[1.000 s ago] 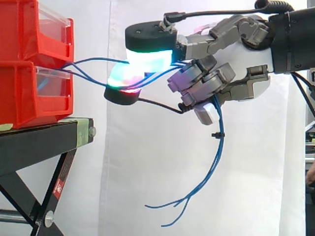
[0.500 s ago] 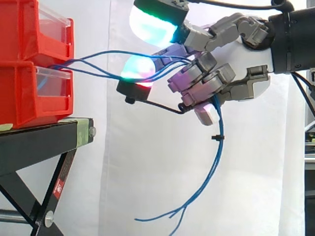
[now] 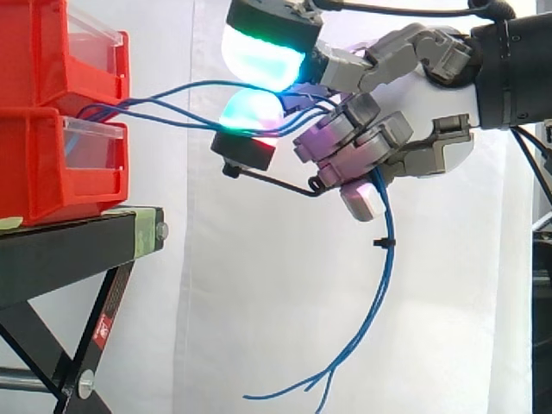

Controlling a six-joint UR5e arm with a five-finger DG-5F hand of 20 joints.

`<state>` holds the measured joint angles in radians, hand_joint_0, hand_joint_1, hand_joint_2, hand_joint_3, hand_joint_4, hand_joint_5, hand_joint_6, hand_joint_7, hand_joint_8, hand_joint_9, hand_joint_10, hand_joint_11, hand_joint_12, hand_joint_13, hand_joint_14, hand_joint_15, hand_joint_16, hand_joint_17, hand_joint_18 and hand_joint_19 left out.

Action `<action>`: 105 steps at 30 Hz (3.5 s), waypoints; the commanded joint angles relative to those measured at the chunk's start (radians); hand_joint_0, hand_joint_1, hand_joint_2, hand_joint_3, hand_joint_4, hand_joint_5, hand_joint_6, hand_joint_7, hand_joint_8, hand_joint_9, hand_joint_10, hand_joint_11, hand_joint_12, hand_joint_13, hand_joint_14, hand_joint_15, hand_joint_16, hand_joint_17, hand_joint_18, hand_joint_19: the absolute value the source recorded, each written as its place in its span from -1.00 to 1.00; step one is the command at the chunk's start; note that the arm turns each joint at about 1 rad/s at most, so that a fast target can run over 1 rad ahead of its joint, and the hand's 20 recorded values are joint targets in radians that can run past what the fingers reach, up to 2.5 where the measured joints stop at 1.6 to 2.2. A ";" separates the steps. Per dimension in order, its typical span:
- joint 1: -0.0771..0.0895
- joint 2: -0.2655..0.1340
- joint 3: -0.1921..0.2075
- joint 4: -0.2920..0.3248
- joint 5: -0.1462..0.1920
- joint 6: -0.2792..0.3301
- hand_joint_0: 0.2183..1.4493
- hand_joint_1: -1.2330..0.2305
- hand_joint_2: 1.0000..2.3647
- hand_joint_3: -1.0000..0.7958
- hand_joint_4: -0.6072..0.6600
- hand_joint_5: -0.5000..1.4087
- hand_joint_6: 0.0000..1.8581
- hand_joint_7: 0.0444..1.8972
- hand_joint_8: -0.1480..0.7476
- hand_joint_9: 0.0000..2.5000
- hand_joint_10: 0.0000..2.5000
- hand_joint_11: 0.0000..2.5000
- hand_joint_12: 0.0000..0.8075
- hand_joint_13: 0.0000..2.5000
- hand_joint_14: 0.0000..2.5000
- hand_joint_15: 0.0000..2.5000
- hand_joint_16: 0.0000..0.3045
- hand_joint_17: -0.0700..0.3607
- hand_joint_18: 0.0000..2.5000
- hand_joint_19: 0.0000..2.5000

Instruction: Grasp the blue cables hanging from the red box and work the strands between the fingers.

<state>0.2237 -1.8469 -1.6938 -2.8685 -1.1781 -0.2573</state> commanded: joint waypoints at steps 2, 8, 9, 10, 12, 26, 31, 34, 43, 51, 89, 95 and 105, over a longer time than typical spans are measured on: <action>0.000 0.000 0.000 0.000 0.000 -0.005 0.05 -0.26 -0.98 -0.73 0.00 0.18 -0.77 0.55 0.29 -0.24 1.00 1.00 0.35 0.10 1.00 0.21 -0.52 0.09 0.28 -0.68; 0.000 0.000 0.000 0.003 -0.002 -0.013 0.07 -0.35 -0.98 -0.70 -0.10 0.08 -0.82 0.52 0.29 -0.24 1.00 1.00 0.35 0.10 1.00 0.21 -0.52 0.09 0.28 -0.68; 0.000 0.000 0.000 0.005 -0.002 -0.013 0.08 -0.39 -0.98 -0.66 -0.12 0.02 -0.73 0.48 0.29 -0.24 1.00 1.00 0.35 0.10 1.00 0.21 -0.52 0.09 0.28 -0.68; 0.000 0.000 0.000 0.005 -0.003 -0.013 0.08 -0.40 -0.98 -0.65 -0.14 -0.03 -0.63 0.43 0.29 -0.24 1.00 1.00 0.35 0.10 1.00 0.21 -0.52 0.09 0.28 -0.68; 0.000 0.000 -0.001 0.005 -0.003 -0.013 0.10 -0.43 -0.98 -0.58 -0.16 -0.09 -0.48 0.37 0.29 -0.24 1.00 1.00 0.35 0.10 1.00 0.21 -0.52 0.09 0.28 -0.68; 0.000 0.000 0.000 0.011 -0.003 -0.013 0.13 -0.45 -0.96 -0.06 -0.36 -0.34 0.32 0.19 0.29 -0.24 1.00 1.00 0.35 0.10 1.00 0.21 -0.52 0.09 0.28 -0.68; 0.002 0.000 0.000 0.011 -0.003 -0.017 0.12 -0.45 -0.95 0.08 -0.40 -0.35 0.43 0.19 0.29 -0.24 1.00 1.00 0.35 0.10 1.00 0.21 -0.52 0.09 0.28 -0.68; 0.002 0.000 0.000 0.011 0.000 -0.040 0.13 -0.44 -0.96 0.11 -0.43 -0.35 0.44 0.19 0.29 -0.24 1.00 1.00 0.35 0.10 1.00 0.21 -0.52 0.09 0.28 -0.68; 0.003 0.000 0.000 0.020 0.021 -0.129 0.15 -0.43 -0.96 0.13 -0.45 -0.35 0.46 0.19 0.29 -0.24 1.00 1.00 0.35 0.10 1.00 0.21 -0.52 0.09 0.28 -0.68; 0.008 0.000 0.000 0.040 0.051 -0.220 0.14 -0.43 -0.96 0.12 -0.43 -0.35 0.46 0.19 0.29 -0.24 1.00 1.00 0.35 0.10 1.00 0.21 -0.52 0.09 0.28 -0.68; 0.034 0.000 0.000 0.008 0.048 -0.226 0.13 -0.42 -0.96 0.09 -0.41 -0.36 0.46 0.19 0.29 -0.24 1.00 1.00 0.35 0.10 1.00 0.21 -0.52 0.09 0.28 -0.68; 0.032 0.000 0.000 0.008 0.048 -0.226 0.13 -0.42 -0.96 0.09 -0.41 -0.36 0.45 0.19 0.29 -0.24 1.00 1.00 0.35 0.10 1.00 0.21 -0.52 0.09 0.28 -0.68; 0.032 0.000 0.000 0.008 0.048 -0.226 0.13 -0.42 -0.96 0.12 -0.40 -0.35 0.45 0.19 0.29 -0.24 1.00 1.00 0.35 0.10 1.00 0.21 -0.52 0.09 0.28 -0.68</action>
<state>0.2564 -1.8469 -1.6937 -2.8609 -1.1305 -0.4832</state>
